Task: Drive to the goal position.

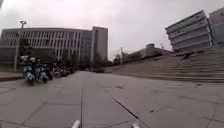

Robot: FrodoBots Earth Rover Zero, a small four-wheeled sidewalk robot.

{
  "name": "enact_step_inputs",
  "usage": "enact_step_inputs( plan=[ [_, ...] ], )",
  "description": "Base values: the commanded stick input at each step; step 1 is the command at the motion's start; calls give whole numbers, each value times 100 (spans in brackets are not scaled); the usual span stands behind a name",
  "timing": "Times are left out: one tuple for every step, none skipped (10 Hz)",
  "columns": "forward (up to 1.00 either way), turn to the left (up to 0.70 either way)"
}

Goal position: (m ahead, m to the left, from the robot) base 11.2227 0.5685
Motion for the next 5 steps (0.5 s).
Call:
enact_step_inputs(
  plan=[
    [70, 0],
    [70, 0],
    [70, 0],
    [70, 1],
    [70, 13]
  ],
)
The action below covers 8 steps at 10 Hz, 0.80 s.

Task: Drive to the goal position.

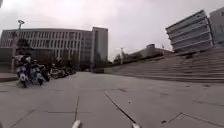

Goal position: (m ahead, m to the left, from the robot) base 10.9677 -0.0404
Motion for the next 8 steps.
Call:
enact_step_inputs(
  plan=[
    [70, 28],
    [70, 35],
    [70, 31],
    [70, 9],
    [70, 2],
    [70, 1],
    [70, 0],
    [70, 0]
  ],
)
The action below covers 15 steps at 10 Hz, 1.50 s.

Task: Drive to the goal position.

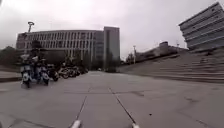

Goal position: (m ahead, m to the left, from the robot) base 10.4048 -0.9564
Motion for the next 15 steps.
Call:
enact_step_inputs(
  plan=[
    [70, 0],
    [70, 0],
    [70, 0],
    [70, 0],
    [70, 0],
    [70, 0],
    [70, 0],
    [70, 0],
    [70, 0],
    [70, 0],
    [70, 0],
    [70, 0],
    [70, 0],
    [70, 0],
    [70, 0]
  ],
)
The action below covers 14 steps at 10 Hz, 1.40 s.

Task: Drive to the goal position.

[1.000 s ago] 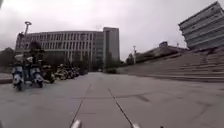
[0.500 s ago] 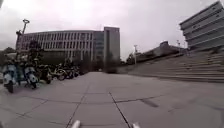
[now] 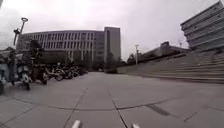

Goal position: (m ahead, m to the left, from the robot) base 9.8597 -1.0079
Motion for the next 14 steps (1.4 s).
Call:
enact_step_inputs(
  plan=[
    [70, 0],
    [70, 0],
    [70, 0],
    [70, 0],
    [70, 0],
    [70, 0],
    [70, 0],
    [70, 0],
    [70, 0],
    [70, 0],
    [70, 0],
    [70, 0],
    [70, 0],
    [70, 0]
  ],
)
